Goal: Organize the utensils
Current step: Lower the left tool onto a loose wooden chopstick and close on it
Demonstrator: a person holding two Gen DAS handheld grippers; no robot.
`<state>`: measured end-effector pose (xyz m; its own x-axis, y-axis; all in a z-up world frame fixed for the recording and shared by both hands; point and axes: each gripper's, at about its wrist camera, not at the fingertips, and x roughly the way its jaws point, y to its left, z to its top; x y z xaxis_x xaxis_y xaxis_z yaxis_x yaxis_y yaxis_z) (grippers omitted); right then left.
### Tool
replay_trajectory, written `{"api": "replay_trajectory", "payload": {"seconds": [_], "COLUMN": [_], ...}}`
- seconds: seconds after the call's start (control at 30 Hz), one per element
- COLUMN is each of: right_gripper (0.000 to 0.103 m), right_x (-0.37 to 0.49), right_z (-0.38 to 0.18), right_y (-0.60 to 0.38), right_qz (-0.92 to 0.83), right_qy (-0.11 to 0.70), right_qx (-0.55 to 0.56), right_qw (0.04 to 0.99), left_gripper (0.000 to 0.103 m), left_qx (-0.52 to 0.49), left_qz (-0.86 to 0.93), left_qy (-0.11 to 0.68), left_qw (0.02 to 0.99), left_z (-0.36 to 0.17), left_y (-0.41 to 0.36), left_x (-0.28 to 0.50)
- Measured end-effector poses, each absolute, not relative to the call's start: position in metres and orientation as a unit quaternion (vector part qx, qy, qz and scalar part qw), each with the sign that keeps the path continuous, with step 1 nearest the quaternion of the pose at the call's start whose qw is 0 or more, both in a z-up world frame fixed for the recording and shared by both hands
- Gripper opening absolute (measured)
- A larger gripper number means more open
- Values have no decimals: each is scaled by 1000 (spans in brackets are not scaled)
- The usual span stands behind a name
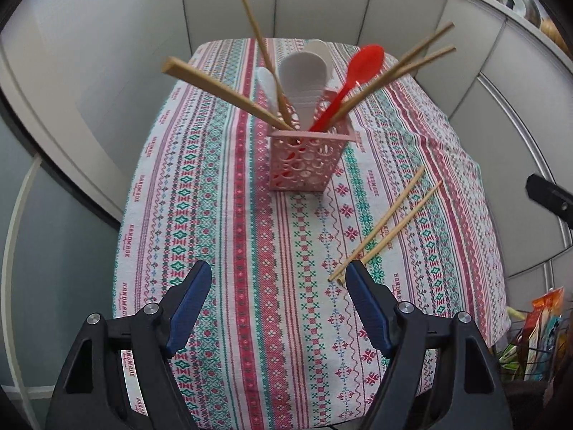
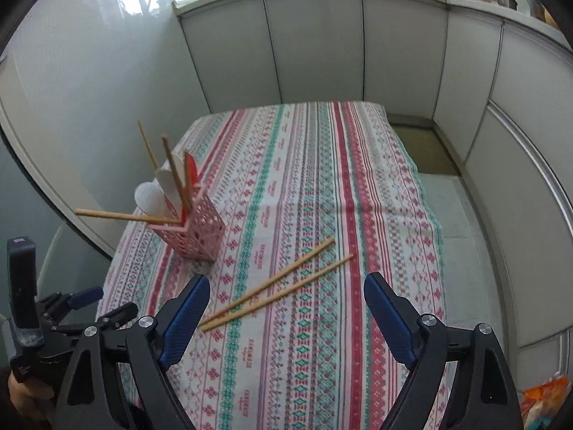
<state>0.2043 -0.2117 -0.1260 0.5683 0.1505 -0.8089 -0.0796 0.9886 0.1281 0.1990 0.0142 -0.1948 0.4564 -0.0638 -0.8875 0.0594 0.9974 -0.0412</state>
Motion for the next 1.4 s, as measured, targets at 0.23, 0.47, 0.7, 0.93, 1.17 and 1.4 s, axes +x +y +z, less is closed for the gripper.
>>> {"api": "replay_trajectory", "payload": {"seconds": [0.23, 0.47, 0.7, 0.93, 1.17, 1.4], "right_gripper": [89, 89, 89, 89, 89, 89], "right_x": [213, 215, 215, 215, 216, 220], "right_z": [-178, -192, -193, -199, -198, -191], "right_y": [-261, -303, -324, -342, -352, -342], "right_qz": [24, -13, -47, -47, -46, -33], "right_qy": [550, 569, 565, 572, 571, 567], "right_qx": [79, 111, 76, 78, 114, 108], "right_qw": [831, 815, 820, 815, 811, 816], "left_gripper": [80, 80, 66, 30, 27, 25], "left_qx": [52, 142, 185, 181, 188, 175], "left_qz": [-57, -100, -100, -110, -111, -139], "left_qy": [536, 537, 532, 557, 556, 559], "left_qw": [841, 826, 820, 803, 802, 799], "left_z": [-208, -220, -228, -253, -273, -277], "left_y": [-31, -102, -153, -186, -203, -201], "left_x": [198, 204, 251, 306, 337, 349]}}
